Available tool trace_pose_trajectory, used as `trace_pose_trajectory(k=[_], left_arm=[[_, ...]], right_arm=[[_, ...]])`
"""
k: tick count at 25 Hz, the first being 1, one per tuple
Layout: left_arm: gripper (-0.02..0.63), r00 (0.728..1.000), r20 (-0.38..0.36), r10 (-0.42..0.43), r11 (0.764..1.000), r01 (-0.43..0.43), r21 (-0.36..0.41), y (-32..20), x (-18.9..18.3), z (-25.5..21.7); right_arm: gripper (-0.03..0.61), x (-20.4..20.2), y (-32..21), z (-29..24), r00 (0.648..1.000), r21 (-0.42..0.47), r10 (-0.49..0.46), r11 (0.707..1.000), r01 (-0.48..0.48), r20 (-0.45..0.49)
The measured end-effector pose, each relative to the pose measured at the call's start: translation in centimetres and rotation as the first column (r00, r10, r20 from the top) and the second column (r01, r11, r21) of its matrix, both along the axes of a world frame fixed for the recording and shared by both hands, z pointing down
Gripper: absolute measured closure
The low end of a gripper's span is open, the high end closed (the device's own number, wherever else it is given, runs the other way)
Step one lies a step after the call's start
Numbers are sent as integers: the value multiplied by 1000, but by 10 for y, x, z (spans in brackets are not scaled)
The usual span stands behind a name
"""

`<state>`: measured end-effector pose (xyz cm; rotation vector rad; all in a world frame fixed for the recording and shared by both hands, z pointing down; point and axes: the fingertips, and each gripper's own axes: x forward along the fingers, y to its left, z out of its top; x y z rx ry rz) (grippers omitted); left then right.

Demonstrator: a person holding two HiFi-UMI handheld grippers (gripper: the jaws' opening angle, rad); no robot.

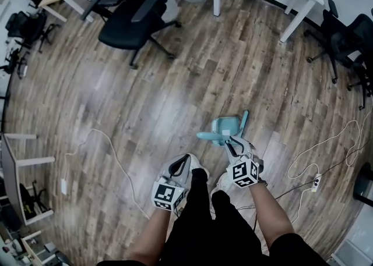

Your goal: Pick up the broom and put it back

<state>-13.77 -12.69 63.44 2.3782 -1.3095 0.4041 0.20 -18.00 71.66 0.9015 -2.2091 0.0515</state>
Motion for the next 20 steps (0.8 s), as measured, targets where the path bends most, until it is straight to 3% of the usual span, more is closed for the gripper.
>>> trace_pose_trajectory(k=[4, 20], left_arm=[[594, 1000, 6, -1, 1000, 1, -23, 6, 1, 3], [594, 999, 25, 22, 999, -23, 46, 12, 28, -21]], right_arm=[[488, 7, 6, 1, 1000, 4, 7, 1000, -7, -9], [489, 64, 19, -9, 993, 14, 117, 993, -117, 29]])
